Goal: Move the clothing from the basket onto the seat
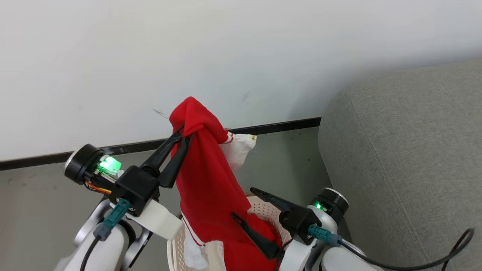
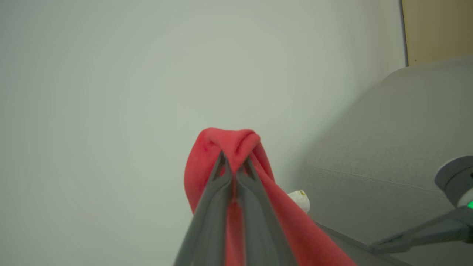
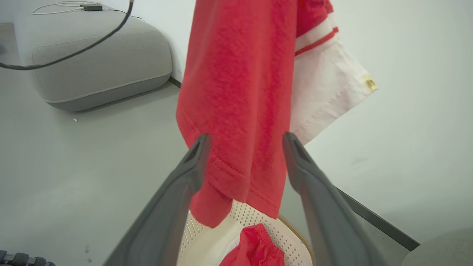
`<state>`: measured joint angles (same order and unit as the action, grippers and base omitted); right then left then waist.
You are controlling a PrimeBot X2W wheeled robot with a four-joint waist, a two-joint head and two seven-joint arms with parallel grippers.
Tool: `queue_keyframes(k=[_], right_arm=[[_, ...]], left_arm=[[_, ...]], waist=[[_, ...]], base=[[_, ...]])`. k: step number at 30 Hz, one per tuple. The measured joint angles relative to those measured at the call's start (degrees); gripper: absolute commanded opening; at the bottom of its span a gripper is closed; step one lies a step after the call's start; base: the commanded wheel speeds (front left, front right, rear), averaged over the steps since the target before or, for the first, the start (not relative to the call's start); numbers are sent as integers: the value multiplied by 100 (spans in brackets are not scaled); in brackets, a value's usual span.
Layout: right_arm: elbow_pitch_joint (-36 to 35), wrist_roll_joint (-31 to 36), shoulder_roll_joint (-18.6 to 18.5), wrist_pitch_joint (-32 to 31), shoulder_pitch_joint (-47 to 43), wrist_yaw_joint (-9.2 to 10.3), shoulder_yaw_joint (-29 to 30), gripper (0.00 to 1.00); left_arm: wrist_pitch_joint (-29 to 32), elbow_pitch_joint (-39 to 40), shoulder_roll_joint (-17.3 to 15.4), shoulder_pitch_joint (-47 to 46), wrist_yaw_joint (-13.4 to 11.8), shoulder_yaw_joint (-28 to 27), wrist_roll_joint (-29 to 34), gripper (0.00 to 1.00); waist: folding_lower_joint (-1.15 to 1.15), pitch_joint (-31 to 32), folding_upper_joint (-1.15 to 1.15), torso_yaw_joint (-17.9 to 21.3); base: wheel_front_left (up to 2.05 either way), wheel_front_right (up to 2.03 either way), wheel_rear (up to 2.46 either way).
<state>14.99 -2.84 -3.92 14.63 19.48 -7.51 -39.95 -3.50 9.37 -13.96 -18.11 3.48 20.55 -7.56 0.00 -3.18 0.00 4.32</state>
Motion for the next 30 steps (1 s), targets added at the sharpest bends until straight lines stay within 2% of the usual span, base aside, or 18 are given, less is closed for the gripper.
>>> queue_keyframes(k=[12,25,27,28,29,30], right_arm=[[575,-185,20,0,98,0,-383,100],[714,-265,27,0,456,0,-588,98],[724,-281,25,0,461,0,-621,43],[724,-281,25,0,461,0,-621,43],[744,-286,26,0,461,0,-666,8],[753,-297,26,0,461,0,-672,0]], left_arm=[[353,167,232,-22,71,371,-48,0],[681,345,360,-26,73,568,-102,0],[703,355,393,-26,73,588,-118,0],[703,355,393,-26,73,588,-118,0],[709,356,452,-26,73,598,-155,0],[739,357,467,-26,73,600,-159,0]], waist=[[0,322,0,-192],[0,553,0,-455],[0,568,0,-487],[0,568,0,-487],[0,580,0,-518],[0,584,0,-533]], base=[[0,0,0],[0,0,0],[0,0,0],[0,0,0],[0,0,0],[0,0,0]])
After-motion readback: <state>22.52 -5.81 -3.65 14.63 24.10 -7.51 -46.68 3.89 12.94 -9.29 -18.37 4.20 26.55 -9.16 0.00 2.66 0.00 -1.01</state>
